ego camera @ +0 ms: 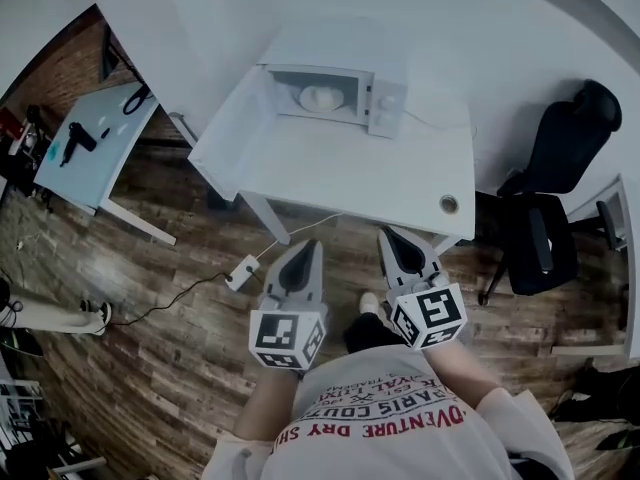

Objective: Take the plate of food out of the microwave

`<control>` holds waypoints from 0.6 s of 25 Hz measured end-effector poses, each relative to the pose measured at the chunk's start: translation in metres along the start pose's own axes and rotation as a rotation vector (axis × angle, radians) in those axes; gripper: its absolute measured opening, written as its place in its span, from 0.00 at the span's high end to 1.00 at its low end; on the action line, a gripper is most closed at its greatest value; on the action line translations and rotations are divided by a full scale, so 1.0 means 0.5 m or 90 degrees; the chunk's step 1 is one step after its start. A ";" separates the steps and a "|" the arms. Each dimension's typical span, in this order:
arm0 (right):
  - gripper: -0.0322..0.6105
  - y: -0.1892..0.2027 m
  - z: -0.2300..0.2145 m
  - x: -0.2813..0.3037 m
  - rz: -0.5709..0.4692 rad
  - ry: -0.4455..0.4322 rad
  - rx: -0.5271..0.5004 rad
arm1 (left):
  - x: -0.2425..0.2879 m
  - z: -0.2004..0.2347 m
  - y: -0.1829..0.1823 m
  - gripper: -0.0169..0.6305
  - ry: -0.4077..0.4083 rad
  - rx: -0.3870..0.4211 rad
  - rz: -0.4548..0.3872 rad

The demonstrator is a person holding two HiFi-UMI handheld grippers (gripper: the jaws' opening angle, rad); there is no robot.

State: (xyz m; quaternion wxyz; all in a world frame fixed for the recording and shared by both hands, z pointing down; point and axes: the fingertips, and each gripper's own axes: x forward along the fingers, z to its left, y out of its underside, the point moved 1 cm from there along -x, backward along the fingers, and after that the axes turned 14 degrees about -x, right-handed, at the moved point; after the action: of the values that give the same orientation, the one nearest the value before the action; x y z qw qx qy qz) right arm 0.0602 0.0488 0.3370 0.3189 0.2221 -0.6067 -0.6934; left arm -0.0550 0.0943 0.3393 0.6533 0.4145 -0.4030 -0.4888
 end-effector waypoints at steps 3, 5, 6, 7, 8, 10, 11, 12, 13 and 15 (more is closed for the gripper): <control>0.95 -0.015 -0.074 0.090 -0.010 -0.007 -0.001 | 0.113 0.025 -0.041 0.96 -0.018 0.003 -0.008; 0.95 -0.021 -0.121 0.145 -0.013 -0.010 -0.002 | 0.182 0.036 -0.065 0.96 -0.021 0.007 -0.010; 0.95 -0.021 -0.141 0.170 -0.013 -0.013 -0.002 | 0.213 0.042 -0.073 0.96 -0.022 0.007 -0.011; 0.95 -0.019 -0.161 0.194 -0.013 -0.015 -0.001 | 0.241 0.049 -0.080 0.96 -0.025 0.006 -0.011; 0.95 -0.017 -0.180 0.217 -0.013 -0.017 -0.001 | 0.270 0.057 -0.085 0.96 -0.027 0.003 -0.012; 0.95 -0.009 -0.218 0.261 -0.011 -0.021 0.002 | 0.323 0.074 -0.089 0.96 -0.032 -0.007 -0.012; 0.95 -0.003 -0.235 0.282 -0.009 -0.023 0.003 | 0.346 0.083 -0.088 0.96 -0.035 -0.011 -0.009; 0.95 0.003 -0.250 0.302 -0.006 -0.024 0.003 | 0.368 0.093 -0.087 0.96 -0.037 -0.015 -0.006; 0.95 0.008 -0.265 0.322 -0.003 -0.024 0.003 | 0.389 0.103 -0.085 0.96 -0.040 -0.018 0.000; 0.95 0.017 -0.291 0.363 0.004 -0.021 0.005 | 0.429 0.124 -0.085 0.96 -0.043 -0.030 0.012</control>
State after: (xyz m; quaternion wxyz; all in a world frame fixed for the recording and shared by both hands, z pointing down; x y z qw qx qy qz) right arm 0.0359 -0.1828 0.3359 0.3103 0.2097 -0.6155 -0.6934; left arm -0.0832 -0.1310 0.3462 0.6533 0.3785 -0.4171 -0.5059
